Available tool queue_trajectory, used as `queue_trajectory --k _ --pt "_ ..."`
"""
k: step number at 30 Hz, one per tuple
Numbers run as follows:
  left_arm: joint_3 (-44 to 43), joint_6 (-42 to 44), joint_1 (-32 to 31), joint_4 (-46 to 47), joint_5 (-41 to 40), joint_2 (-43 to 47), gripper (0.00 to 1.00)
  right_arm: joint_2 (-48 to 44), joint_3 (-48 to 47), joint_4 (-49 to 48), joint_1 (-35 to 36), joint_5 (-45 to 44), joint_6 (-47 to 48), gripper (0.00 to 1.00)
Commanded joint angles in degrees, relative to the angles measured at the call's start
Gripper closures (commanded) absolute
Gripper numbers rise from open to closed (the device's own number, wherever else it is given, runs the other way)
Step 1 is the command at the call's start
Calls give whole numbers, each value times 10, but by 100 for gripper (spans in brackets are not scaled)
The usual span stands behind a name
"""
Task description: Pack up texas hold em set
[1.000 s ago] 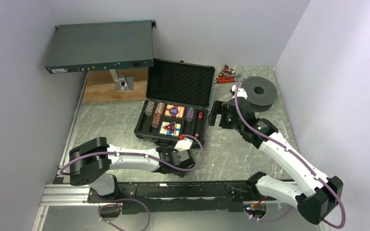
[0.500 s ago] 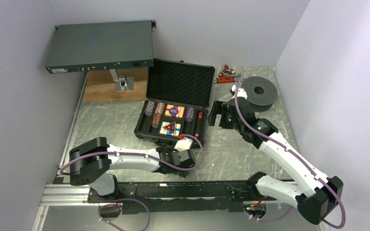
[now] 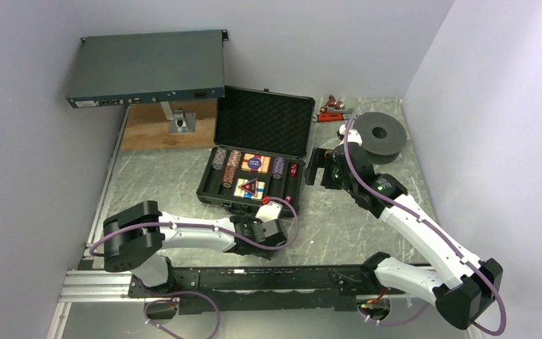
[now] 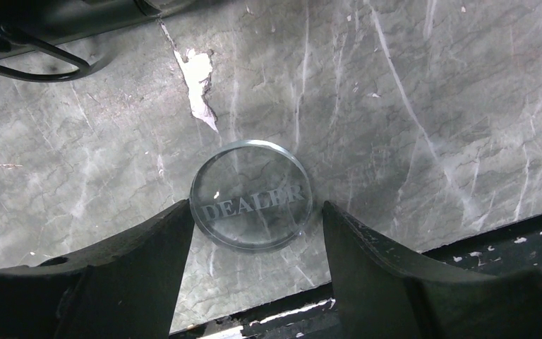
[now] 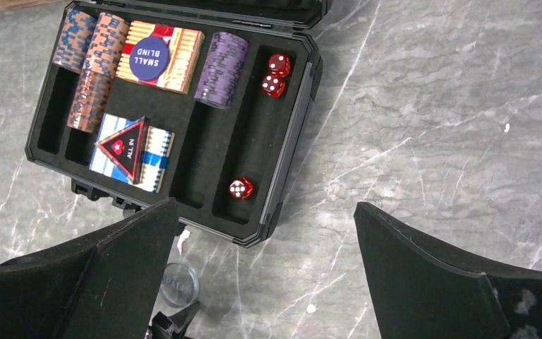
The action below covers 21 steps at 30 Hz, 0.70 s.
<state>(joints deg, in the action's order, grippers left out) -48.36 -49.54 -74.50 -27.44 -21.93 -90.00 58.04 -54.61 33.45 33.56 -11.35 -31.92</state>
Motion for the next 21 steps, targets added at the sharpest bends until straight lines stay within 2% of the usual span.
queue_trajectory --k 1,15,21 --pt "-6 -20 -4 -7 7 -25 27 -10 -4 -1 -2 10 5 0" --pt "-8 -37 -4 -20 0 -36 25 -13 -2 -1 -2 18 7 0" --pt "-13 -38 -4 -25 0 -42 29 -15 0 -1 -2 18 8 0"
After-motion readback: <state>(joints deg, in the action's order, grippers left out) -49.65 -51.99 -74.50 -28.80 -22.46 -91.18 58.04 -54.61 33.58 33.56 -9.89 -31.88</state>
